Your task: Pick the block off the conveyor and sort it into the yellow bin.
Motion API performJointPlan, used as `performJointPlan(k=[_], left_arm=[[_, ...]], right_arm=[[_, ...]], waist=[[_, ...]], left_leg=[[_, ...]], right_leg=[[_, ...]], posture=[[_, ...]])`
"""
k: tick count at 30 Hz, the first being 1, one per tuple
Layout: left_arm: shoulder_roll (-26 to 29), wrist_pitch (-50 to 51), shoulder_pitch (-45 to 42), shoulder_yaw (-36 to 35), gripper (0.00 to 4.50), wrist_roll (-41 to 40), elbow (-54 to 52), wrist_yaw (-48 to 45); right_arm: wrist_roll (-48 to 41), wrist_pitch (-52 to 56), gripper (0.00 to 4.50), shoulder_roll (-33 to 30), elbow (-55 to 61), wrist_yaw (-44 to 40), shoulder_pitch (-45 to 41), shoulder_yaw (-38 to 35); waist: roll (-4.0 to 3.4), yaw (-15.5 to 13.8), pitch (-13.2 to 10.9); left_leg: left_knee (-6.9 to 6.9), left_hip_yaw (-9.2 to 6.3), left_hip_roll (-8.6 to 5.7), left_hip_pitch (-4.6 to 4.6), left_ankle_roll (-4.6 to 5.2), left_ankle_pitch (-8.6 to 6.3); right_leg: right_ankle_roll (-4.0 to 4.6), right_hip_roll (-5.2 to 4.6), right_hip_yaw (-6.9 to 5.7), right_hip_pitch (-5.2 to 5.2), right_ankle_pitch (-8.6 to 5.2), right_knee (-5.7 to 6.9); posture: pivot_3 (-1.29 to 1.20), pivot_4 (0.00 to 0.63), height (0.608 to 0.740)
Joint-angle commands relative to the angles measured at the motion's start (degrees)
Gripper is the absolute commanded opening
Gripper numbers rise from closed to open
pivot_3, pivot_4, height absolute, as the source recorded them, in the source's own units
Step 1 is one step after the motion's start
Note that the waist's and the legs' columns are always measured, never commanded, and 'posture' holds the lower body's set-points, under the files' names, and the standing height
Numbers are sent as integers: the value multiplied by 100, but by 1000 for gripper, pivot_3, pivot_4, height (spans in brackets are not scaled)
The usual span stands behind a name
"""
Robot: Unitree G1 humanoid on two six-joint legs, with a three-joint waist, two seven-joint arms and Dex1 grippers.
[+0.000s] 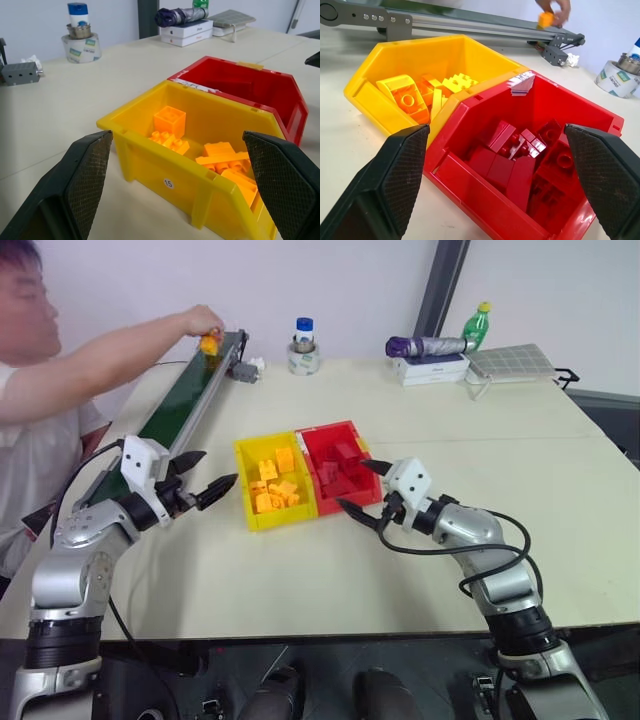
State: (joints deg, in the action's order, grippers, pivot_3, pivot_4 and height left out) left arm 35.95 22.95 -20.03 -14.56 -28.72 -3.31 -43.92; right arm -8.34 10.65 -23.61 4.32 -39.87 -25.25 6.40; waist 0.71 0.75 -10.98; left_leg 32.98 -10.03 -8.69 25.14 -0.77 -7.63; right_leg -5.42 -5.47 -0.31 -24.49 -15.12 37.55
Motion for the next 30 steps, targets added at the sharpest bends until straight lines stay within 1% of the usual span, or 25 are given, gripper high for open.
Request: performJointPlan(k=[1, 10, 21, 25, 30], left_arm=[[38, -180, -119, -25, 4394, 27, -26, -60], [-14, -215, -85, -88, 4394, -71, -69, -63], [26, -275, 256, -347, 4394, -24, -349, 200], [-75, -527, 384, -779, 4394, -91, -365, 512], [-189, -833, 907, -1156, 4394, 257, -547, 1133]], right_arm=[[-24, -77, 4500, -16, 228, 1, 14, -34], [-25, -69, 4500, -18, 215, -9, -2, -49], [-28, -106, 4500, 36, 138, -37, -57, -3], [-35, -117, 4500, 35, 104, -66, -82, -14], [-34, -141, 4500, 45, 89, -109, -68, 2]], waist=[[0, -1, 0], [0, 2, 0], [0, 2, 0], [0, 6, 0], [1, 13, 1]], left_leg=[[0, 0, 0, 0, 0, 0], [1, 2, 2, 0, 0, 0], [1, 6, 5, -1, 0, 0], [1, 11, 9, -3, 0, 0], [1, 19, 11, -4, 0, -1]], right_leg=[[0, 0, 0, 0, 0, 0], [-1, 2, 1, 0, 2, 0], [1, 4, 4, 0, 2, 0], [4, 5, 6, -1, 3, 0], [5, 5, 11, -1, 4, 0]], posture=[[0, 150, 740], [0, 150, 740], [0, 150, 740], [0, 150, 740], [0, 150, 740]])
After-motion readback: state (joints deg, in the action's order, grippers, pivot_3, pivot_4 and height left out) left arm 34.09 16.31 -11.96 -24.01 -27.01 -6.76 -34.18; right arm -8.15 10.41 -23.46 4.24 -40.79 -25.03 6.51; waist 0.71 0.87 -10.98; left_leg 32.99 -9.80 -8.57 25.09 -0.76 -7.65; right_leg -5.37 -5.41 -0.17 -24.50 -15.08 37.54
